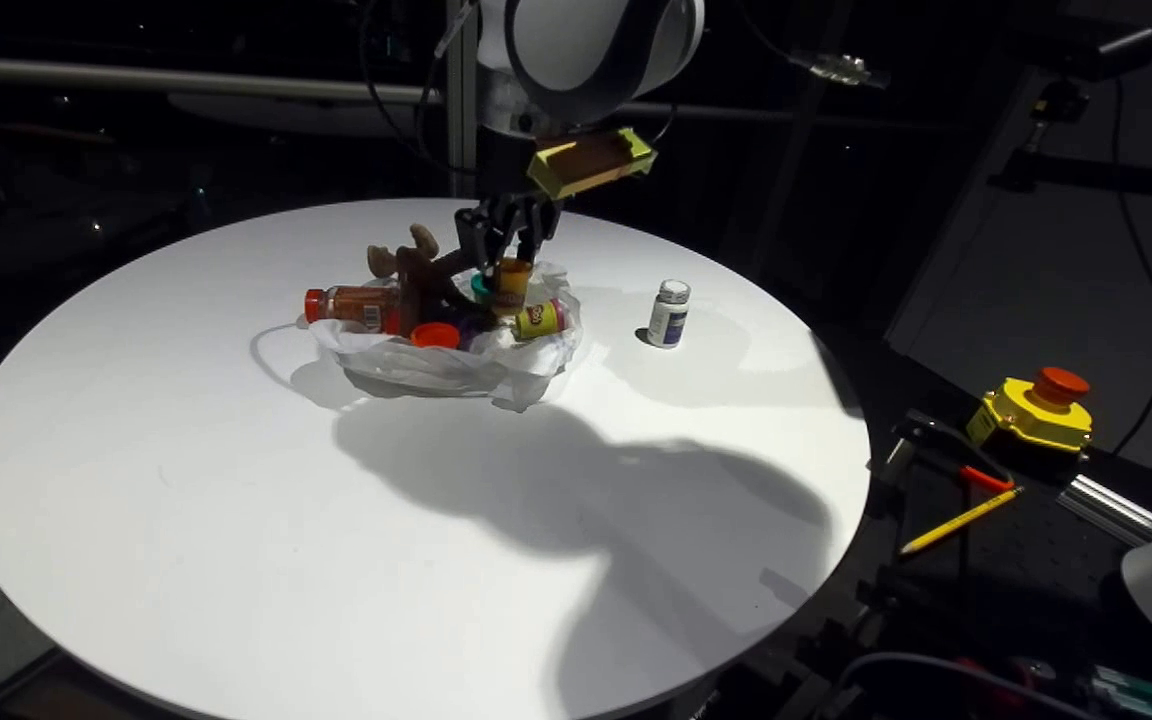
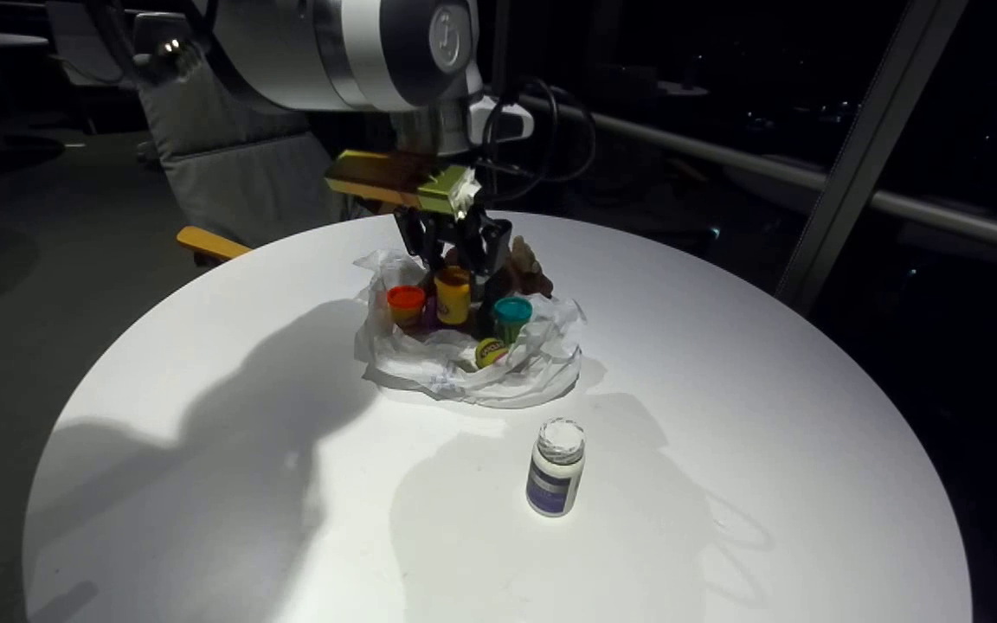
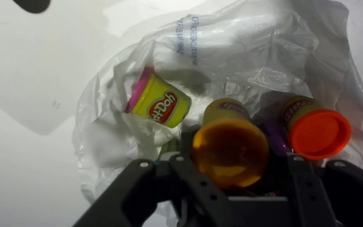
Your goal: Remove the things from the plastic bag and put them on the table
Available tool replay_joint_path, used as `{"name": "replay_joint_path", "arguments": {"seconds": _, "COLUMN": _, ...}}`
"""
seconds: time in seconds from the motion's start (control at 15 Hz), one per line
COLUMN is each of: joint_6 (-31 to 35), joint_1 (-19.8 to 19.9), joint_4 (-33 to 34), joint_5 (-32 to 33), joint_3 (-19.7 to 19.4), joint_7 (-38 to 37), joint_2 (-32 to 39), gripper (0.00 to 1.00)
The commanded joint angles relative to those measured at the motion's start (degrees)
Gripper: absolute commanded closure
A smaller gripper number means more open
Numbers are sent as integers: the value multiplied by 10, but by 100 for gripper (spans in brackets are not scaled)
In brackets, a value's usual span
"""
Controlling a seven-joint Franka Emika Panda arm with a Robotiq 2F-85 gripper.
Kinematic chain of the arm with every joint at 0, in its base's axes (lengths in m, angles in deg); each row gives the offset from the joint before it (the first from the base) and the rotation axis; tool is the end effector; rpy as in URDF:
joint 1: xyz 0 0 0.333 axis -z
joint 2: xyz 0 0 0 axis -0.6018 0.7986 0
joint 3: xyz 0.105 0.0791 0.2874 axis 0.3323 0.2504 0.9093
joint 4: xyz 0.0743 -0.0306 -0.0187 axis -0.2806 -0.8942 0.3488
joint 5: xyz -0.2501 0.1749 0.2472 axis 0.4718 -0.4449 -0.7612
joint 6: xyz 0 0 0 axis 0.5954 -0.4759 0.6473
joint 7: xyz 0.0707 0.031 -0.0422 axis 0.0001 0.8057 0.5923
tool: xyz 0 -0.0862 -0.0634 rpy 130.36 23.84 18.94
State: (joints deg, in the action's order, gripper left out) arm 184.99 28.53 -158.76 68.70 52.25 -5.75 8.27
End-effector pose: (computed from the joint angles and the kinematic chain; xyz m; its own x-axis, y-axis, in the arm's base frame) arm 0.6413 0.0477 0.2079 0.9902 -0.0135 0.1391 -0.0275 -0.9947 0.0992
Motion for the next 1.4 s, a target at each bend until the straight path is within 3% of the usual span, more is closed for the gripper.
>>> {"name": "replay_joint_path", "arguments": {"seconds": 0.0, "joint_6": -28, "joint_1": -19, "joint_4": -93, "joint_5": 36, "joint_3": -13, "joint_7": -9, "joint_2": -118, "gripper": 72}}
{"name": "replay_joint_path", "arguments": {"seconds": 0.4, "joint_6": -1, "joint_1": -6, "joint_4": -219, "joint_5": 75, "joint_3": -5, "joint_7": -37, "joint_2": -191, "gripper": 72}}
{"name": "replay_joint_path", "arguments": {"seconds": 0.8, "joint_6": 122, "joint_1": -7, "joint_4": -291, "joint_5": 96, "joint_3": -32, "joint_7": -100, "joint_2": -143, "gripper": 72}}
{"name": "replay_joint_path", "arguments": {"seconds": 1.27, "joint_6": 200, "joint_1": -59, "joint_4": -300, "joint_5": 76, "joint_3": -100, "joint_7": -130, "joint_2": -73, "gripper": 72}}
{"name": "replay_joint_path", "arguments": {"seconds": 1.33, "joint_6": 202, "joint_1": -64, "joint_4": -302, "joint_5": 71, "joint_3": -103, "joint_7": -126, "joint_2": -72, "gripper": 22}}
